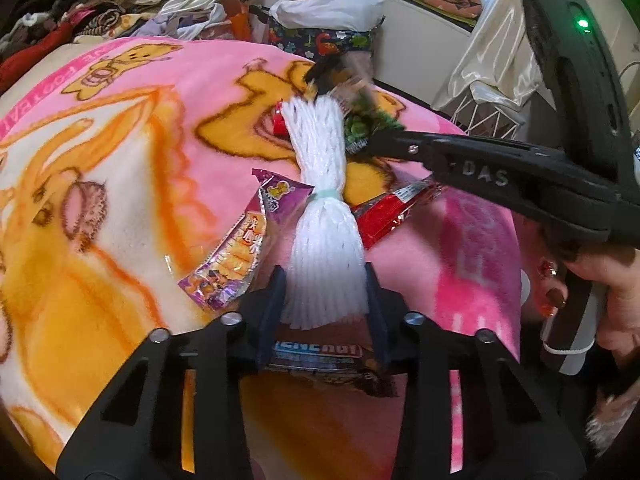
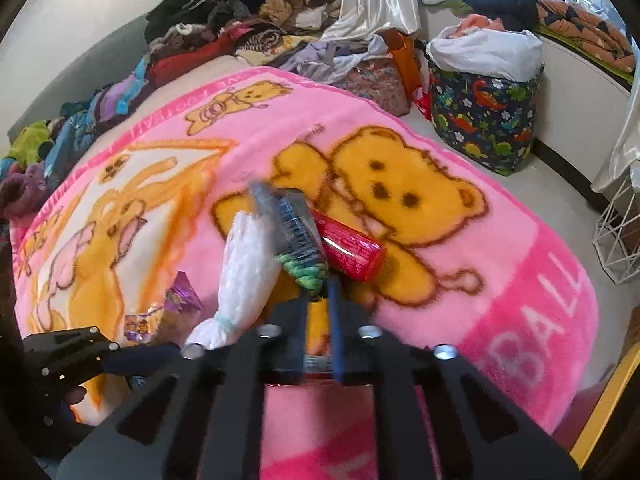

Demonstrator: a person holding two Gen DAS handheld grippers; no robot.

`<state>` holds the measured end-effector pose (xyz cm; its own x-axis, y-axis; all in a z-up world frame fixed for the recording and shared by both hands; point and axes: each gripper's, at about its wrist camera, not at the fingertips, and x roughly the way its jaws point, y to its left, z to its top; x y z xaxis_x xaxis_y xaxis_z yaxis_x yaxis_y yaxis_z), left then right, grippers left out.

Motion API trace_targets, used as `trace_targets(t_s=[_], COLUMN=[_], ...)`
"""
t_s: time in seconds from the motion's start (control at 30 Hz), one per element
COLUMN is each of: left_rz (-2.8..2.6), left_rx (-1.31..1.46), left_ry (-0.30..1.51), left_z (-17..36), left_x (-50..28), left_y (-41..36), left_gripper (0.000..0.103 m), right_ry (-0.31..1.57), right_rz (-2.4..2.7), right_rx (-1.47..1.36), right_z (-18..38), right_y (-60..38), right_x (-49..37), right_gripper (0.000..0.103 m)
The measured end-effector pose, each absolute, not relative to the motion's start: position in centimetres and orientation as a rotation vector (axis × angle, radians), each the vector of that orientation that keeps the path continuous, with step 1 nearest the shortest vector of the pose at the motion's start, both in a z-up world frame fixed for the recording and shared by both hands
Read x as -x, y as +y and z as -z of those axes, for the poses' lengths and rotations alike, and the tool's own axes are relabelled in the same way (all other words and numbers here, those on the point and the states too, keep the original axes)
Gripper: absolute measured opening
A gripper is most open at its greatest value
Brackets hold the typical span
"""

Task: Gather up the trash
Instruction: 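Grasp the white yarn tassel with left tool while right tool grasps green snack bag, then carry the yarn tassel and green snack bag with both tools over the bin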

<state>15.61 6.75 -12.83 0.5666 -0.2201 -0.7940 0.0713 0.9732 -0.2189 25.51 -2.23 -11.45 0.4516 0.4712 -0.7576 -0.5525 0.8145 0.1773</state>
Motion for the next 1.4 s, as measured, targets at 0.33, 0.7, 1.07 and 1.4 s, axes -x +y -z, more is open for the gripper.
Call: trace_targets(t_s=[0.33, 0.7, 1.07, 1.4], left_rz=[0.229, 0.269, 0.313, 0.338], left_rx=[0.217, 0.190, 0.172, 0.148], left_ry=[0.879, 0.765, 0.697, 0.670], left_z=[10.9, 6.0, 2.6, 1.3], left_x=[-15.1, -13.5, -13.3, -12.4], left_y=[7.0, 5.3, 2.9, 0.8], left_gripper=[0.011, 0.011, 0.011, 0.011], right_ry=[0.840, 0.739, 0.704, 0.660], right_rz=[-0.606, -0.516, -0.463, -0.420], right_rx=[-0.042, -0.122, -0.149, -0.181], right_z=[7.9, 4.5, 2.7, 1.2], right_y=[-6.5, -12.5, -16.5, -20.5], right_x=[-22.2, -18.1, -14.8, -12.5], right_gripper=[0.004, 0.004, 0.004, 0.004])
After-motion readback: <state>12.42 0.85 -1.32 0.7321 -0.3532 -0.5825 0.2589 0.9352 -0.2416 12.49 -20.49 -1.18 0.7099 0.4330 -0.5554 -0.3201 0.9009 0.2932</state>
